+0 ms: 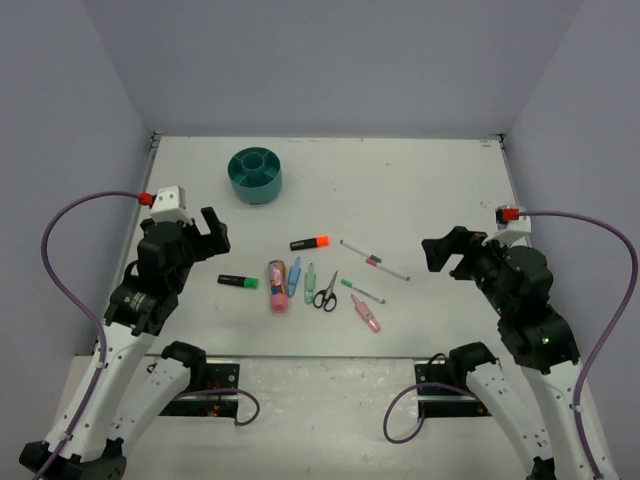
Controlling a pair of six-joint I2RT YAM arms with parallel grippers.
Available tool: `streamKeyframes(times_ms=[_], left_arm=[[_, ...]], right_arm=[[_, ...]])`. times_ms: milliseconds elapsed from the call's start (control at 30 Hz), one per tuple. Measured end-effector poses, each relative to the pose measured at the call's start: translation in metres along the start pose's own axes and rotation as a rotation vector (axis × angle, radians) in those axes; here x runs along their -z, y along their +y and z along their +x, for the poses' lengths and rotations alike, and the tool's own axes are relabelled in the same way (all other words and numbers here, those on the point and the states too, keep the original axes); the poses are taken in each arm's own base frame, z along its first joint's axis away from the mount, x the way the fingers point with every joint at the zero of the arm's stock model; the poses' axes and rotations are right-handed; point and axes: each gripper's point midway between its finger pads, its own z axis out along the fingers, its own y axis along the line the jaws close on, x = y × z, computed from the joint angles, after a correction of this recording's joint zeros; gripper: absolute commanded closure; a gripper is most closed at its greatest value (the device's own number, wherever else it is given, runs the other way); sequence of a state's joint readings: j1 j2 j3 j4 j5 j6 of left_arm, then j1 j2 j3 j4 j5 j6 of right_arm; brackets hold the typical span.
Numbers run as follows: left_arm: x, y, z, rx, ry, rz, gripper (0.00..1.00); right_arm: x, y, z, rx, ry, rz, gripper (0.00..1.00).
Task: Sort the stationery into containers
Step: Pick up the stationery from the center of the board.
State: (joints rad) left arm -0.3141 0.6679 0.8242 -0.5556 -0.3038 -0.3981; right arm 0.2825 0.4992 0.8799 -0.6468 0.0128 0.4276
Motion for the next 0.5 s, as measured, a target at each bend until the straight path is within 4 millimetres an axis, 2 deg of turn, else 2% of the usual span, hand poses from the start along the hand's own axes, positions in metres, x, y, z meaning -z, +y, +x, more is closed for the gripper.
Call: streamKeyframes(times_ms=[500], left_arm=[[-0.0048, 0.0, 0.0044, -0.007, 0.021, -0.008, 0.0]], right_arm=[[0.001, 0.0047, 0.0011, -0.001, -0.008, -0.033, 0.01]])
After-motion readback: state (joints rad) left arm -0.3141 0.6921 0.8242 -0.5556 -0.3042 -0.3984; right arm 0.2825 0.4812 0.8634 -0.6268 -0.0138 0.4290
